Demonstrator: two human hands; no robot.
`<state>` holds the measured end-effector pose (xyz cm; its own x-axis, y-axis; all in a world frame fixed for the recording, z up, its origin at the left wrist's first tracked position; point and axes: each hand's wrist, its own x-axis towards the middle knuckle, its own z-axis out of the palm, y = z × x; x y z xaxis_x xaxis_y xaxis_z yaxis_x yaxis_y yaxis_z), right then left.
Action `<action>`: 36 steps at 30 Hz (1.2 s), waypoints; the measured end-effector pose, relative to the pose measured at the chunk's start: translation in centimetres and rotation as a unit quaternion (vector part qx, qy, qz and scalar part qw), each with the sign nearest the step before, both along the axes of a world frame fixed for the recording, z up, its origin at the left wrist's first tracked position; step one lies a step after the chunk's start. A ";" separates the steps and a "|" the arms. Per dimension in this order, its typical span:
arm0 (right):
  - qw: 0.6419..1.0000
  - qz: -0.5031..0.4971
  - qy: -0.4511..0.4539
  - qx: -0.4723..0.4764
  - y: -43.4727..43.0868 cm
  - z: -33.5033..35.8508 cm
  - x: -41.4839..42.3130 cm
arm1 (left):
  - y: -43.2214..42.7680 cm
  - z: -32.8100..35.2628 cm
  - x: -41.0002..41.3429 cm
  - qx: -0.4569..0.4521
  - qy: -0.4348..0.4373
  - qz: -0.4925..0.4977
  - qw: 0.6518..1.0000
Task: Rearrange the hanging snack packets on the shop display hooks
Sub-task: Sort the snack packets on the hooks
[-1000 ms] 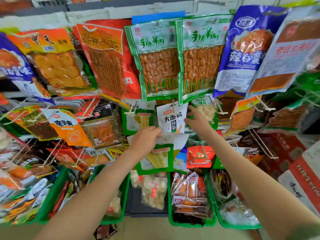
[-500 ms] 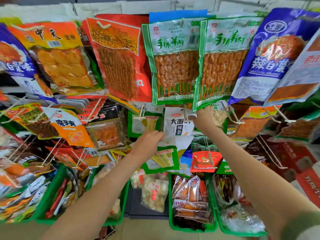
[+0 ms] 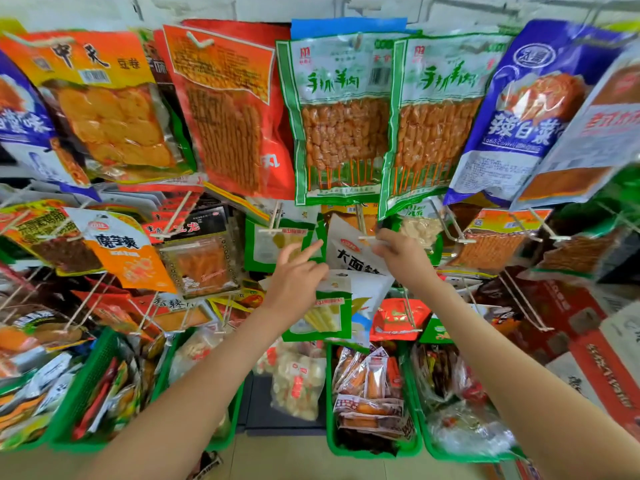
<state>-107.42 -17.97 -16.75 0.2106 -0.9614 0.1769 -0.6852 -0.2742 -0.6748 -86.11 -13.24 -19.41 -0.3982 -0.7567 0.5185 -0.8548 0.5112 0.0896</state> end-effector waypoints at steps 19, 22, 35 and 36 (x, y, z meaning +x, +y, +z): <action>0.942 0.163 0.133 0.260 7.7 -7.4 3.2 | 5.5 -6.3 2.3 0.175 0.068 -0.024 0.982; 0.927 0.197 0.164 0.274 8.6 -10.2 4.6 | 6.5 -8.0 3.4 0.229 0.056 0.022 0.972; 0.888 0.222 0.225 0.333 12.8 -30.1 10.8 | 13.0 -25.3 10.3 0.410 -0.065 0.054 0.908; 0.881 0.231 0.242 0.335 13.2 -31.6 11.1 | 13.5 -26.6 10.8 0.417 -0.056 0.056 0.906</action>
